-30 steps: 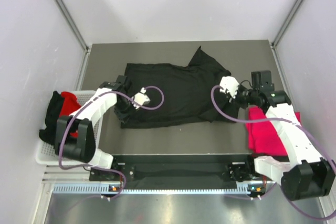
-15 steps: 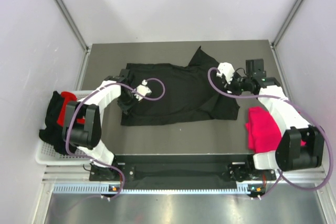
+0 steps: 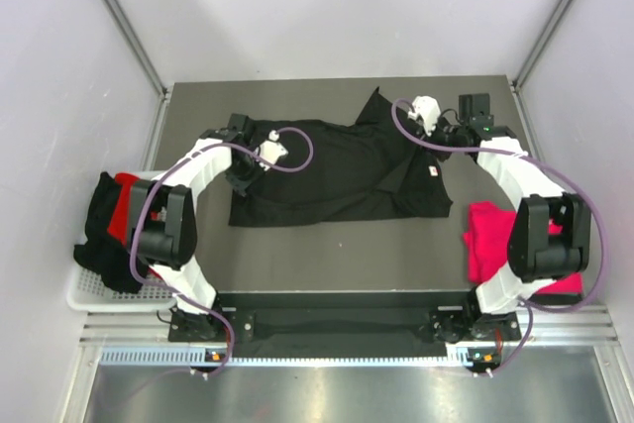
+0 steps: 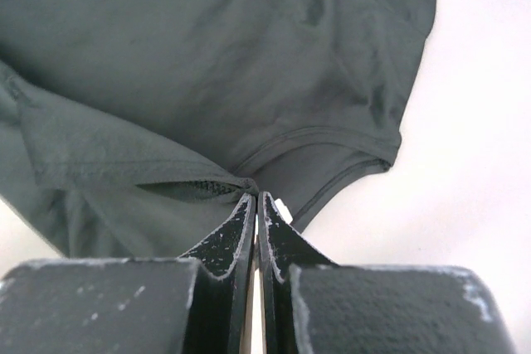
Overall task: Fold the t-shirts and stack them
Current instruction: Fold the tshirt
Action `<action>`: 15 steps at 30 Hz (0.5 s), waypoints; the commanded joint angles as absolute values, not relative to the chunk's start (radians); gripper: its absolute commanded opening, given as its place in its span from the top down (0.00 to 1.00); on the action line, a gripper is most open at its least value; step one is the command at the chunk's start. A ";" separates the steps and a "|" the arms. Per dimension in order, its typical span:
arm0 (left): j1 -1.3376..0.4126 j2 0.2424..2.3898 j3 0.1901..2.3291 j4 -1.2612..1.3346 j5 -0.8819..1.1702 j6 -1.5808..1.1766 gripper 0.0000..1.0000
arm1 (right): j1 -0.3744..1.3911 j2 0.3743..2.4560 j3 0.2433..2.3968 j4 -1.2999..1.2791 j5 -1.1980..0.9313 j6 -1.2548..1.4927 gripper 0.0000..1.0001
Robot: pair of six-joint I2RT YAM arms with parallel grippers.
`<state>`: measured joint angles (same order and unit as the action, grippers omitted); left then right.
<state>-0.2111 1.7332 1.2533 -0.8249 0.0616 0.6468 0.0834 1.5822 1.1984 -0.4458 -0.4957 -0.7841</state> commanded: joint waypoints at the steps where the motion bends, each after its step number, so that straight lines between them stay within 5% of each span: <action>1: -0.203 1.750 1.301 -0.785 0.041 0.614 1.00 | 0.058 1.630 1.267 -0.382 -0.496 -0.750 1.00; 15: -0.176 1.763 1.327 -0.670 -0.021 0.546 1.00 | 0.034 1.710 1.328 -0.379 -0.483 -0.742 1.00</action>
